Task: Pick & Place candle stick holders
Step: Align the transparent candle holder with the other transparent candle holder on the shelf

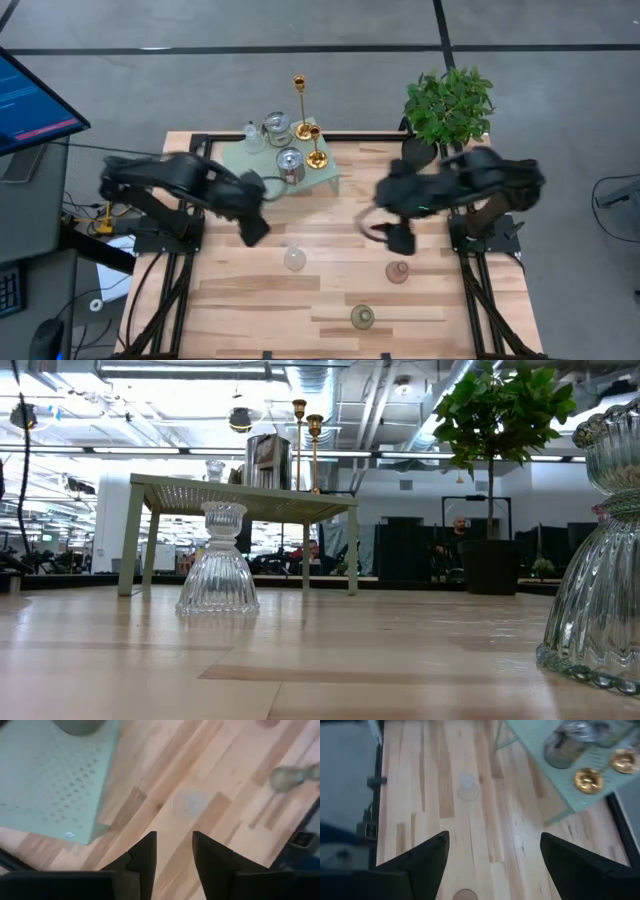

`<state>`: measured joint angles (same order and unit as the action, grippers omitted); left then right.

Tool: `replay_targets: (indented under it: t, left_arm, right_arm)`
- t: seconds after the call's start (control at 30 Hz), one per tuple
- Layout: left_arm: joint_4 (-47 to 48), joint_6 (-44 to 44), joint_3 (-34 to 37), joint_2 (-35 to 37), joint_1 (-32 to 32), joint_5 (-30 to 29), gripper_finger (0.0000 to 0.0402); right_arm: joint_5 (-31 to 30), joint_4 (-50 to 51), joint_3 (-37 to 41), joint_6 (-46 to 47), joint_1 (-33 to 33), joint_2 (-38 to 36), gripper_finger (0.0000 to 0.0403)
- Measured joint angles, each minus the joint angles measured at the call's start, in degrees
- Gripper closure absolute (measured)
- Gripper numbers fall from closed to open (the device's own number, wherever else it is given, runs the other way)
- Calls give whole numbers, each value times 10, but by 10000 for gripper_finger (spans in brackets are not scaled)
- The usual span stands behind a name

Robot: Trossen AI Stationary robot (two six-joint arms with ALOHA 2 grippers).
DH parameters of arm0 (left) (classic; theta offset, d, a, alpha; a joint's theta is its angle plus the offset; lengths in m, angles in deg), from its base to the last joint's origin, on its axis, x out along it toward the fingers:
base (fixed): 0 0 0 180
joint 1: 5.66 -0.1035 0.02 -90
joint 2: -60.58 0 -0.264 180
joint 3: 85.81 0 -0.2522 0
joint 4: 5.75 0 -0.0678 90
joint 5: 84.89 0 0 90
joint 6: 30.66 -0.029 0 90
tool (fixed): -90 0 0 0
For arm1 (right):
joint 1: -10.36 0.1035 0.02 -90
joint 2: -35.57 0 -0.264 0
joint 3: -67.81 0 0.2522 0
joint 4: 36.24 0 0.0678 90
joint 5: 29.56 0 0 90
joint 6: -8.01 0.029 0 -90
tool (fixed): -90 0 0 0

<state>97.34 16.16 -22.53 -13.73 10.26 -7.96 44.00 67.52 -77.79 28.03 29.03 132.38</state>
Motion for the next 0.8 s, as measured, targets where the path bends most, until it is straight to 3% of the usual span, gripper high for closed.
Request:
replay_targets:
  t: [0.27,0.43,0.8]
  left_arm:
    - [0,-11,0,-127,0,13,269]
    - [-12,-43,0,-182,1,24,269]
    - [-79,-80,0,-254,-16,72,274]
  right_arm:
    - [-135,0,72,184,131,-114,101]
    - [-198,1,128,254,201,-161,101]
    - [-192,0,207,291,245,-197,101]
